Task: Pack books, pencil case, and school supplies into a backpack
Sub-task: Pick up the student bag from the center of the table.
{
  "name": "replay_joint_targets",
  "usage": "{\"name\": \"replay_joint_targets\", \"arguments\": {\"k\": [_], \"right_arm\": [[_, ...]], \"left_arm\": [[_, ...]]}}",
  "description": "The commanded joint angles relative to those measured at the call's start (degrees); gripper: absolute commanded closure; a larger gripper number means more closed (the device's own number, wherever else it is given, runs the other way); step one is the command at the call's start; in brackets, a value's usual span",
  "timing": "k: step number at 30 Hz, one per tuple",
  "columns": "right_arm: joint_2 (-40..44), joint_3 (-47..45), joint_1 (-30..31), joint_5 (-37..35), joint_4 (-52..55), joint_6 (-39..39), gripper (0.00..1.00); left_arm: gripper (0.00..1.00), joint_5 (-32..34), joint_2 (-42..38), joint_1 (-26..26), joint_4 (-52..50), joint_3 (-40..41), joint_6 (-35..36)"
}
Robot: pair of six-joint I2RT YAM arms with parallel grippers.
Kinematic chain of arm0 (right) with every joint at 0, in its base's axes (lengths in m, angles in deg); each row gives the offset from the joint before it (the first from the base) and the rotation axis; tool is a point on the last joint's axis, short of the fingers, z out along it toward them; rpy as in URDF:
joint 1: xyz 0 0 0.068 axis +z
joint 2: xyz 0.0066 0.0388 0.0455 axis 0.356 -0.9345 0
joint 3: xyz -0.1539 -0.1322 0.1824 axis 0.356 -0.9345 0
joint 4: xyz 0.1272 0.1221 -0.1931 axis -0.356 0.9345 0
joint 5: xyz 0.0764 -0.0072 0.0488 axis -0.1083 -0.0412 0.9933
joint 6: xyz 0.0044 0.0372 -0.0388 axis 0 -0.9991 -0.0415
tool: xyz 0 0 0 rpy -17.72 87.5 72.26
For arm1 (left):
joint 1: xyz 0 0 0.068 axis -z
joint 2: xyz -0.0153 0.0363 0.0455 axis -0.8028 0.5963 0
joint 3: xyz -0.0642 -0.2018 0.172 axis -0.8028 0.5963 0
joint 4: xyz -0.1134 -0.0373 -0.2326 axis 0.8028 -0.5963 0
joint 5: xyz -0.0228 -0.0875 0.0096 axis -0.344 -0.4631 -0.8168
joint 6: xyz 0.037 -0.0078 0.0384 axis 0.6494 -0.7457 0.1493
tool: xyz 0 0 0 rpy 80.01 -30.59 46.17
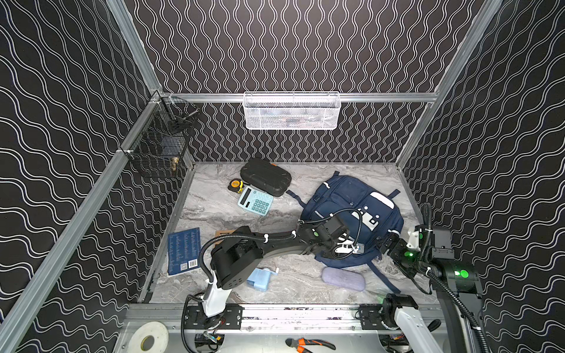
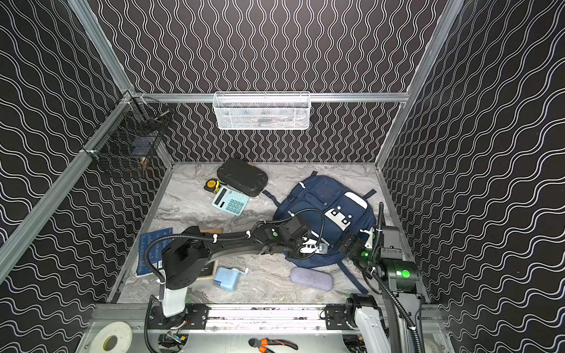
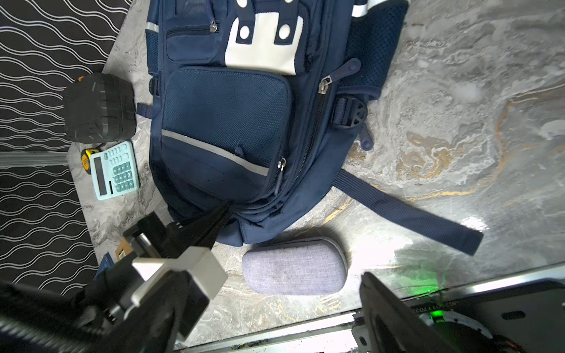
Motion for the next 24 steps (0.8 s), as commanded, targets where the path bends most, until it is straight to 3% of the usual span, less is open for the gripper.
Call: {"name": "replay_joint_targets", "arguments": {"k": [1,11,17,24], "right_arm": [[-0.21,0.46,0.07,-2.20,0.21,0.89,0.11],[-0.37,2.84,0.03,-4.99,-2.41,1.70,0.27],[-0.20,0.31,0.04,1.57,-10.70,-2.25,0.33],[0.82,-8.79,0.02,12.11,-28.31,-13.89,0.38]], "left_arm": [[1.00,2.54,-1.53,-0.19,4.29,-1.44,-1.00],[1.00,4.40,-8.72,-6.55,15.59,-4.46,-18.02],[1.00,1.64,-9.81,-8.95,17.01,-7.52,-27.82],[1.00,-1.62,-7.66,-8.96,16.24,-11.22,-37.00]]}}
